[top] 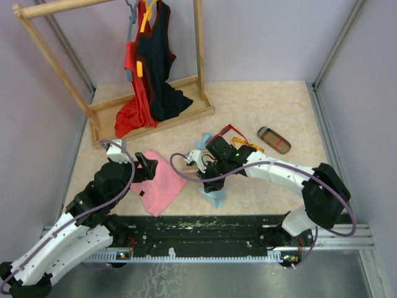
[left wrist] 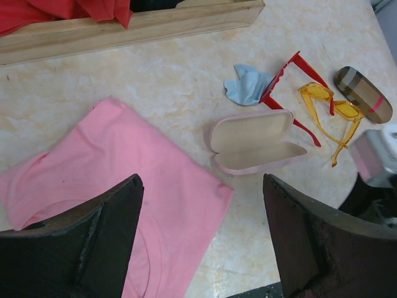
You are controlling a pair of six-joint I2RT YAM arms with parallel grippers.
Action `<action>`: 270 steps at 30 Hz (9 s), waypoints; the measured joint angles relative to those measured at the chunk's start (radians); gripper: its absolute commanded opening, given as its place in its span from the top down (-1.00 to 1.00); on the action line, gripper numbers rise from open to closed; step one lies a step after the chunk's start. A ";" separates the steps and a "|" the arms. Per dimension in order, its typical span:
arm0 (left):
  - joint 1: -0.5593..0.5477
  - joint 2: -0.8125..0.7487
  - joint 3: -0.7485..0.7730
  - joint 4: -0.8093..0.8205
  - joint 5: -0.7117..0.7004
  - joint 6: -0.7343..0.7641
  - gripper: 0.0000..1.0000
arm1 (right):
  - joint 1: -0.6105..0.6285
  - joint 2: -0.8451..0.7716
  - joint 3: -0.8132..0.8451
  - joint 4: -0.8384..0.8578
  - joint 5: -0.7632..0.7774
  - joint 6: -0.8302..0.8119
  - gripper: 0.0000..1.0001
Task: Organize the sunglasses
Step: Place the glasses cleaning cloth at the center of the board, then move the distractor to the center of the board, then fold the glasses cleaning cloth at the center of the board.
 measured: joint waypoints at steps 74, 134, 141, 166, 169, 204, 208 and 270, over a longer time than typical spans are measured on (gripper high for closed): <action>-0.321 0.608 -0.209 0.483 0.179 -0.152 -0.40 | -0.082 -0.592 -0.600 0.290 0.690 1.098 -0.27; -0.299 0.754 -0.175 0.505 0.247 -0.142 -0.59 | -0.087 -0.513 -0.610 0.352 0.624 1.123 -0.23; -0.306 0.850 -0.143 0.599 0.246 -0.152 -0.11 | -0.087 -0.505 -0.611 0.354 0.612 1.123 -0.22; -0.306 0.586 -0.264 0.468 0.171 -0.141 0.99 | 0.062 -0.510 -0.653 0.467 0.573 1.093 -0.10; -0.306 0.568 -0.286 0.457 0.171 -0.153 0.99 | 0.085 -0.497 -0.665 0.480 0.606 1.137 -0.10; -0.306 0.534 -0.261 0.441 0.126 -0.148 0.99 | 0.063 -0.180 -0.634 0.751 0.582 1.193 0.25; -0.306 0.547 -0.261 0.435 0.110 -0.153 0.99 | 0.051 -0.153 -0.621 0.766 0.578 1.196 0.25; -0.306 0.605 -0.242 0.494 0.136 -0.125 0.99 | 0.065 -0.185 -0.521 0.622 0.628 1.118 1.00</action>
